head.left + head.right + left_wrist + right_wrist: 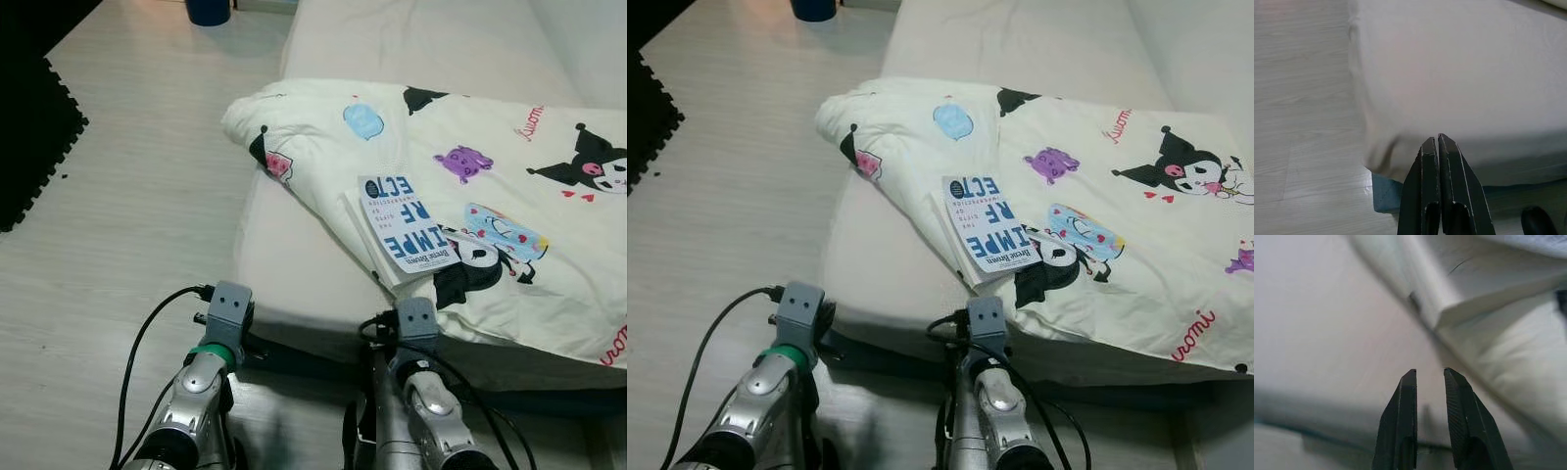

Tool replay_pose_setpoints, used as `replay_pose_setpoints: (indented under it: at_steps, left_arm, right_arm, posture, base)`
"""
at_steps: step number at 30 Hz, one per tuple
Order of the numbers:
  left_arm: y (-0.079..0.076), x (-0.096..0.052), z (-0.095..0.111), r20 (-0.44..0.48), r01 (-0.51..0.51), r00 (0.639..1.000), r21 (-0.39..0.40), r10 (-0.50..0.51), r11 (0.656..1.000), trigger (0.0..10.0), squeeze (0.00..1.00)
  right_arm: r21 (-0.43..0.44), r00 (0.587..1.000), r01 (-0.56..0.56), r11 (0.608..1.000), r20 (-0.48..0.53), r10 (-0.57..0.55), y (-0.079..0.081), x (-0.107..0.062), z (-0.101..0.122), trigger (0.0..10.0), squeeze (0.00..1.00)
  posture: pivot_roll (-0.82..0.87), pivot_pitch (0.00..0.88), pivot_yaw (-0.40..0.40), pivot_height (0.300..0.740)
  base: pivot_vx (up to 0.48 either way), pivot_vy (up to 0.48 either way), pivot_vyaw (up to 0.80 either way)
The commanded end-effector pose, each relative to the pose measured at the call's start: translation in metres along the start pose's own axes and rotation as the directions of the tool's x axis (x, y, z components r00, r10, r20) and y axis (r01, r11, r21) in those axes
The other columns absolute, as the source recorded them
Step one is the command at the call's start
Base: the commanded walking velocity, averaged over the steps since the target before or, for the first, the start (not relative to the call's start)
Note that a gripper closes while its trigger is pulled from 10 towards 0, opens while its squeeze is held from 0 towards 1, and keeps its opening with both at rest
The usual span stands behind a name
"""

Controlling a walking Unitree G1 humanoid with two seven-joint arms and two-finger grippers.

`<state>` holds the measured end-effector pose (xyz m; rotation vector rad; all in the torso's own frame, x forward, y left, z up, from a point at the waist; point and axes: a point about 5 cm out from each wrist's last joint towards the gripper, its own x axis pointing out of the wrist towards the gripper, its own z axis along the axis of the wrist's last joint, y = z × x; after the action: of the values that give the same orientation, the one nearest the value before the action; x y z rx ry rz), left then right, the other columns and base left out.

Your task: Clean up the room

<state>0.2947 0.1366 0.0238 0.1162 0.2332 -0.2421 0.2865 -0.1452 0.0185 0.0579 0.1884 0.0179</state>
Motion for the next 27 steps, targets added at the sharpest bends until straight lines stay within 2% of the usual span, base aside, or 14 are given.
replay_pose_setpoints:
  at_steps: [1, 2, 5, 6, 10, 11, 13, 14, 16, 18, 20, 21, 24, 27]
  left_arm:
    - [-0.002, -0.006, -0.009, -0.027, 0.003, 1.0, 0.004, -0.003, 1.0, 10.0, 0.0]
    - [-0.002, -0.006, -0.009, -0.022, 0.003, 1.0, 0.005, -0.003, 1.0, 10.0, 0.0]
    - [-0.001, -0.006, -0.008, -0.011, 0.003, 1.0, 0.008, -0.003, 1.0, 10.0, 0.0]
    - [-0.001, -0.007, -0.005, 0.009, 0.006, 1.0, 0.012, -0.006, 1.0, 10.0, 0.0]
    - [0.0, -0.009, 0.01, 0.095, 0.027, 0.995, 0.015, -0.028, 1.0, 10.0, 0.0]
    - [0.0, -0.009, 0.01, 0.095, 0.027, 0.995, 0.015, -0.028, 1.0, 10.0, 0.0]
    - [0.0, -0.012, 0.013, 0.118, 0.051, 0.992, 0.015, -0.052, 0.999, 10.0, 0.0]
    - [0.0, -0.012, 0.013, 0.118, 0.051, 0.992, 0.015, -0.052, 0.999, 10.0, 0.0]
    - [0.0, -0.015, 0.014, 0.126, 0.062, 0.99, 0.017, -0.063, 0.998, 10.0, 0.0]
    - [0.0, -0.019, 0.012, 0.122, 0.089, 0.988, 0.037, -0.093, 0.995, 10.0, 0.0]
    - [0.001, -0.025, 0.01, 0.118, 0.111, 0.986, 0.058, -0.117, 0.992, 10.0, 0.0]
    - [0.001, -0.025, 0.01, 0.118, 0.111, 0.986, 0.058, -0.117, 0.992, 10.0, 0.0]
    - [0.002, -0.028, 0.01, 0.117, 0.113, 0.986, 0.063, -0.12, 0.992, 10.0, 0.0]
    - [0.011, -0.034, 0.007, 0.105, 0.084, 0.99, 0.059, -0.09, 0.995, 10.0, 0.0]
  right_arm:
    - [0.142, 0.998, 0.034, 0.989, 0.041, -0.041, -0.005, 0.004, 0.009, 10.0, 1.0]
    - [0.201, 0.996, 0.034, 0.979, 0.069, -0.049, -0.006, 0.007, 0.016, 10.0, 1.0]
    - [0.239, 0.994, 0.042, 0.97, 0.085, -0.064, -0.008, 0.01, 0.021, 10.0, 1.0]
    - [0.286, 0.993, 0.057, 0.957, 0.088, -0.085, -0.011, 0.016, 0.028, 10.0, 1.0]
    - [0.515, 0.984, 0.073, 0.854, 0.103, -0.146, -0.02, 0.036, 0.053, 10.0, 1.0]
    - [0.515, 0.984, 0.073, 0.854, 0.103, -0.146, -0.02, 0.036, 0.053, 10.0, 1.0]
    - [0.618, 0.979, 0.043, 0.785, 0.131, -0.157, -0.02, 0.041, 0.064, 10.0, 1.0]
    - [0.618, 0.979, 0.043, 0.785, 0.131, -0.157, -0.02, 0.041, 0.064, 10.0, 1.0]
    - [0.677, 0.975, 0.01, 0.736, 0.157, -0.158, -0.02, 0.043, 0.07, 10.0, 1.0]
    - [0.667, 0.975, 0.024, 0.745, 0.15, -0.166, -0.021, 0.043, 0.071, 10.0, 1.0]
    - [0.554, 0.985, 0.115, 0.824, 0.041, -0.165, -0.022, 0.042, 0.058, 10.0, 1.0]
    - [0.554, 0.985, 0.115, 0.824, 0.041, -0.165, -0.022, 0.042, 0.058, 10.0, 1.0]
    - [0.468, 0.987, 0.155, 0.87, -0.028, -0.161, -0.022, 0.04, 0.048, 10.0, 1.0]
    - [0.345, 0.988, 0.107, 0.932, -0.145, -0.06, -0.015, 0.018, 0.014, 10.0, 1.0]
  posture:
    - [-0.01, 0.182, 0.011, 0.56]
    - [-0.01, 0.182, 0.011, 0.56]
    - [-0.01, 0.191, 0.012, 0.56]
    - [0.0, 0.199, 0.012, 0.56]
    - [0.02, 0.232, 0.011, 0.56]
    - [0.02, 0.232, 0.011, 0.56]
    - [0.03, 0.244, 0.009, 0.56]
    - [0.03, 0.244, 0.009, 0.56]
    - [0.04, 0.248, 0.009, 0.56]
    - [0.04, 0.249, 0.01, 0.56]
    - [0.04, 0.245, 0.01, 0.56]
    - [0.04, 0.245, 0.01, 0.56]
    - [0.04, 0.245, 0.01, 0.56]
    - [0.04, 0.238, 0.008, 0.56]
  base:
    - [0.0, 0.0, 0.0]
    - [0.0, 0.0, 0.0]
    - [0.0, 0.0, 0.0]
    - [0.0, 0.0, 0.0]
    - [0.0, 0.0, 0.0]
    - [0.0, 0.0, 0.0]
    - [0.0, 0.0, 0.0]
    - [0.0, 0.0, 0.0]
    - [0.0, 0.0, 0.0]
    - [0.0, 0.0, 0.0]
    - [0.0, 0.0, 0.0]
    - [0.0, 0.0, 0.0]
    - [0.0, 0.0, 0.0]
    - [0.0, 0.0, 0.0]
